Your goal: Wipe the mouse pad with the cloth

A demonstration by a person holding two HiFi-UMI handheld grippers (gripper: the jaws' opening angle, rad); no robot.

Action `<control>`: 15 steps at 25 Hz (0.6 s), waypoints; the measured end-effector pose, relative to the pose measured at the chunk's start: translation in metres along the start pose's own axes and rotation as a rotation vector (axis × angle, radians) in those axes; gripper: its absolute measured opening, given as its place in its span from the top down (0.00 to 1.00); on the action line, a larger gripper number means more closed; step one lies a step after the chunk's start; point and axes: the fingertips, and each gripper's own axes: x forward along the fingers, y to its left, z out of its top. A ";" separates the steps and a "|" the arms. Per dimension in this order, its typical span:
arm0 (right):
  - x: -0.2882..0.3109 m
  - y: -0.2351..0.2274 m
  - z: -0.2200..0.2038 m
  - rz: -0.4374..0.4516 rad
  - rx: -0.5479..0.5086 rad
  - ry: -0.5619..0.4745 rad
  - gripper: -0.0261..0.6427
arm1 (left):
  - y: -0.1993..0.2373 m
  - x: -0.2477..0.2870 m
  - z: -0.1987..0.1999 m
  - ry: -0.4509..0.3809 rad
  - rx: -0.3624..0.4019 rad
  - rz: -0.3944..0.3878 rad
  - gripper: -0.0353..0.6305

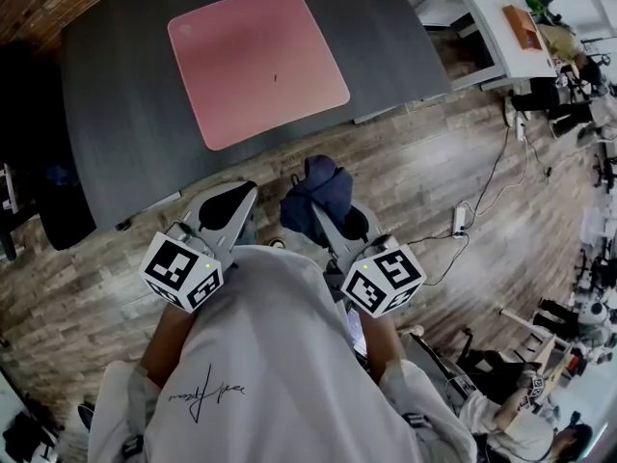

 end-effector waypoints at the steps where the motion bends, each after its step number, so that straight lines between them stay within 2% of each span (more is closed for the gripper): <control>1: 0.008 0.000 0.005 -0.006 -0.001 -0.003 0.82 | 0.007 0.002 0.006 -0.004 0.000 -0.010 0.92; 6: 0.052 0.004 0.023 -0.037 0.008 0.011 0.82 | 0.049 0.004 0.024 0.005 -0.011 -0.022 0.92; 15: 0.094 -0.002 0.050 -0.108 0.021 0.038 0.81 | 0.122 -0.006 0.044 -0.013 -0.050 0.114 0.92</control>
